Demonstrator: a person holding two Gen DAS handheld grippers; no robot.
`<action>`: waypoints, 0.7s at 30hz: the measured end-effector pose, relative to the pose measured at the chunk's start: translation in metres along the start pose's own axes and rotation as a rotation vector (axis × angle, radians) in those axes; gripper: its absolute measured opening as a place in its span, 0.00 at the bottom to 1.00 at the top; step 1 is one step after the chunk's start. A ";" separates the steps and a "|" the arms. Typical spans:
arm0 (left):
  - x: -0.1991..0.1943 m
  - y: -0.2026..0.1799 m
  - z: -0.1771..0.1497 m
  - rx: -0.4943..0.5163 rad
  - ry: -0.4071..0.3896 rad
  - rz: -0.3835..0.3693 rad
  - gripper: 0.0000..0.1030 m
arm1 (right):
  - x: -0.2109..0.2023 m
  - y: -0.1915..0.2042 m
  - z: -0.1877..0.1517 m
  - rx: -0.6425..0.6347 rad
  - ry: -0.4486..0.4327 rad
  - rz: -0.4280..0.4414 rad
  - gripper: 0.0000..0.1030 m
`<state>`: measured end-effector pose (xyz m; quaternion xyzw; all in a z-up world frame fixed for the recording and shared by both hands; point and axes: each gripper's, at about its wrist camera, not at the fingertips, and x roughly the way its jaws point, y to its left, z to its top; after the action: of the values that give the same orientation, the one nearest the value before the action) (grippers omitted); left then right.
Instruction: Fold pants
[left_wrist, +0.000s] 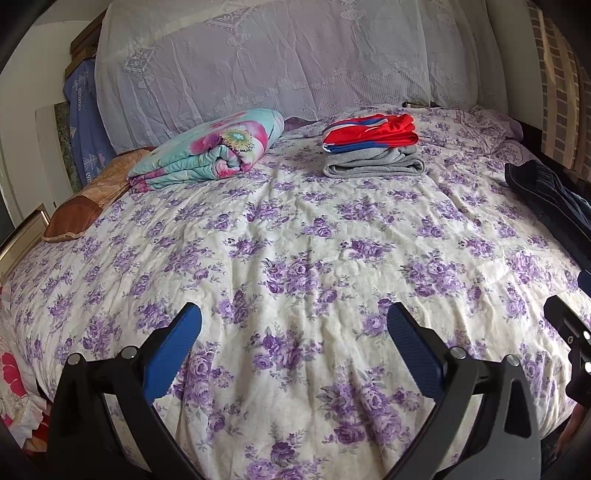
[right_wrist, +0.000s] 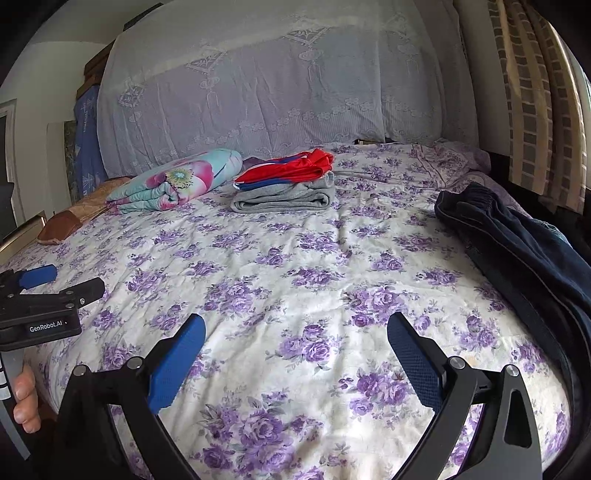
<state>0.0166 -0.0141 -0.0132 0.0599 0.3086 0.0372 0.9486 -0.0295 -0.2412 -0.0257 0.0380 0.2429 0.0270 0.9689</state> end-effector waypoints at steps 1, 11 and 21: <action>0.001 0.000 0.000 0.000 0.004 -0.001 0.95 | 0.001 -0.001 0.000 0.006 0.001 0.000 0.96; 0.007 0.003 -0.002 -0.010 0.019 -0.019 0.95 | 0.005 -0.004 -0.001 0.014 0.015 -0.006 0.96; 0.009 0.004 -0.003 -0.015 0.016 -0.020 0.95 | 0.007 -0.005 -0.001 0.010 0.013 -0.010 0.96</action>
<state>0.0216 -0.0084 -0.0204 0.0493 0.3165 0.0304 0.9468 -0.0235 -0.2454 -0.0307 0.0413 0.2496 0.0213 0.9672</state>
